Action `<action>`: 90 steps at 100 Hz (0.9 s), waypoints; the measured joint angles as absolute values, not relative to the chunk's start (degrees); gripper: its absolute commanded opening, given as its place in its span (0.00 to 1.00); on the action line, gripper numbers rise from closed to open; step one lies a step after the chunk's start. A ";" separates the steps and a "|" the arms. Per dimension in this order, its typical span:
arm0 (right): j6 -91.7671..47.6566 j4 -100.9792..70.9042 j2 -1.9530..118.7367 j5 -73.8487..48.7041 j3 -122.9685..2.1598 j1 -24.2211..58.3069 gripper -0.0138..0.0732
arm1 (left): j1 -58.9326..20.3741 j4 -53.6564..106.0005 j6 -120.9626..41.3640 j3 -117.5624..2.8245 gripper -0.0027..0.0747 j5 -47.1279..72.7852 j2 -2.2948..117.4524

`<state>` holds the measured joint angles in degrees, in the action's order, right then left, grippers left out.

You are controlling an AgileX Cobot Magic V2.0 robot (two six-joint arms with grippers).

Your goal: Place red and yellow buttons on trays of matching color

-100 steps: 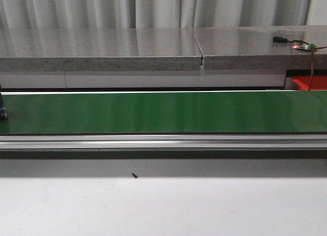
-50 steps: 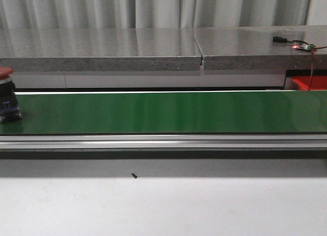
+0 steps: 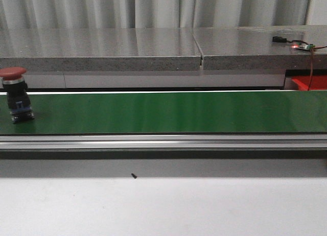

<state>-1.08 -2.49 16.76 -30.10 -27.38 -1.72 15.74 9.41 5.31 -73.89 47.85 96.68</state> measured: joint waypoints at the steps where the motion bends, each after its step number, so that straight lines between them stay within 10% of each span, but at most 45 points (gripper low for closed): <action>1: -1.08 -2.49 16.76 -30.10 -27.38 -1.72 0.08 | 15.74 9.41 5.31 -73.89 0.67 47.85 96.68; 29: -1.08 -2.49 16.76 -30.10 -27.38 -1.72 0.08 | 15.74 9.45 5.20 -73.89 0.64 48.12 96.54; 60: -1.08 -2.49 16.76 -30.10 -27.38 -1.72 0.08 | 14.36 9.54 -1.18 -73.89 0.01 48.37 88.97; 90: -1.08 -2.49 16.76 -30.10 -27.38 -1.72 0.08 | 5.66 9.21 -7.87 -73.89 0.01 48.97 83.53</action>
<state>-1.08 -2.49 16.76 -30.10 -27.38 -1.72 5.66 9.21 -7.87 -73.89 48.97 83.53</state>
